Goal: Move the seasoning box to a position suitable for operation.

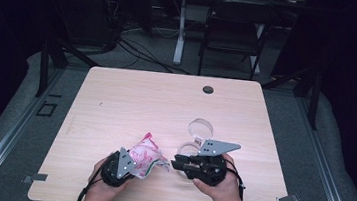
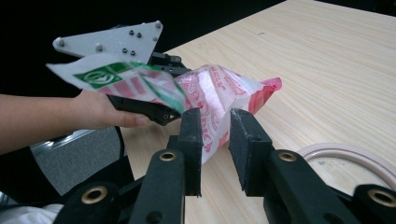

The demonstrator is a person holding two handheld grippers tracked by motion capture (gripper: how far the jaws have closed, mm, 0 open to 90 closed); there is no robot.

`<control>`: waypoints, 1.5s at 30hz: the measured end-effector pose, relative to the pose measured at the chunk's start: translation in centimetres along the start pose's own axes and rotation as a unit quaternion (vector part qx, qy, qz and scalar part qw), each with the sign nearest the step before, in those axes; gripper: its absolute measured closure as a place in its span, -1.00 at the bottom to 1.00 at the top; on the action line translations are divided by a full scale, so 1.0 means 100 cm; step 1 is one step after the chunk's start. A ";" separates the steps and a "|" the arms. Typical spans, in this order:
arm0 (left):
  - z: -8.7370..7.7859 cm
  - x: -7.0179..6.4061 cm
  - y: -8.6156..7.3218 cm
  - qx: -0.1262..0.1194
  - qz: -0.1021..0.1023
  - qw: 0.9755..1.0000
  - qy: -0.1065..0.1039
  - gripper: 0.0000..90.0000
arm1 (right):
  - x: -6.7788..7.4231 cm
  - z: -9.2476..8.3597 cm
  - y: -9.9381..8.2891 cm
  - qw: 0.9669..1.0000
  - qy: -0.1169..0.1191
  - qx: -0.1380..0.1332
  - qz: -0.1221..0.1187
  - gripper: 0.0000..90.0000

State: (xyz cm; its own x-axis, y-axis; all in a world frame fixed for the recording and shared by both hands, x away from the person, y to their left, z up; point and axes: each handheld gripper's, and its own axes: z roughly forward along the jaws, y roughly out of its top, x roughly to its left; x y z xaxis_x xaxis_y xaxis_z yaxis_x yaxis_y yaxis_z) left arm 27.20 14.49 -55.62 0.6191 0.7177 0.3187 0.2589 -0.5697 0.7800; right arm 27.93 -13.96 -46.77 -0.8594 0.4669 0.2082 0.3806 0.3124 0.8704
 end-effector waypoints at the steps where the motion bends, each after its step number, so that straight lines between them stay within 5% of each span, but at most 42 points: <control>1: -0.001 -0.001 0.000 -0.001 0.004 1.000 0.003 0.30 | -0.001 -0.001 0.000 1.000 -0.002 0.001 -0.001 0.65; 11: -0.006 -0.006 0.006 -0.027 0.035 0.999 0.024 0.30 | -0.001 -0.001 0.002 1.000 -0.012 -0.009 0.005 0.60; 23: 0.001 -0.004 0.016 -0.030 0.069 0.996 0.048 0.30 | -0.007 -0.003 0.004 1.000 -0.022 -0.012 0.013 0.55; 31: 0.003 -0.008 0.015 -0.028 0.074 0.996 0.047 0.30 | -0.004 -0.002 0.011 0.999 -0.006 -0.028 0.022 0.43; 37: 0.001 -0.012 0.014 -0.030 0.080 0.995 0.045 0.30 | 0.002 0.002 0.011 1.000 -0.021 -0.016 -0.002 0.43; 45: 0.001 -0.010 0.013 -0.029 0.071 0.996 0.041 0.30 | 0.003 -0.005 0.010 1.000 -0.009 -0.013 -0.014 0.40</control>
State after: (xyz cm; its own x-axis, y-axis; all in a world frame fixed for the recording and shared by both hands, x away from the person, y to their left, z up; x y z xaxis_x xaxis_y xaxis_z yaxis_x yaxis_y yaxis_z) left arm 27.05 12.98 -54.95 0.5828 0.6639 0.4686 0.1296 -0.6453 0.7529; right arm 27.88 -13.85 -45.60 -0.8629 0.4736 0.1761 0.3476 0.3035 0.8872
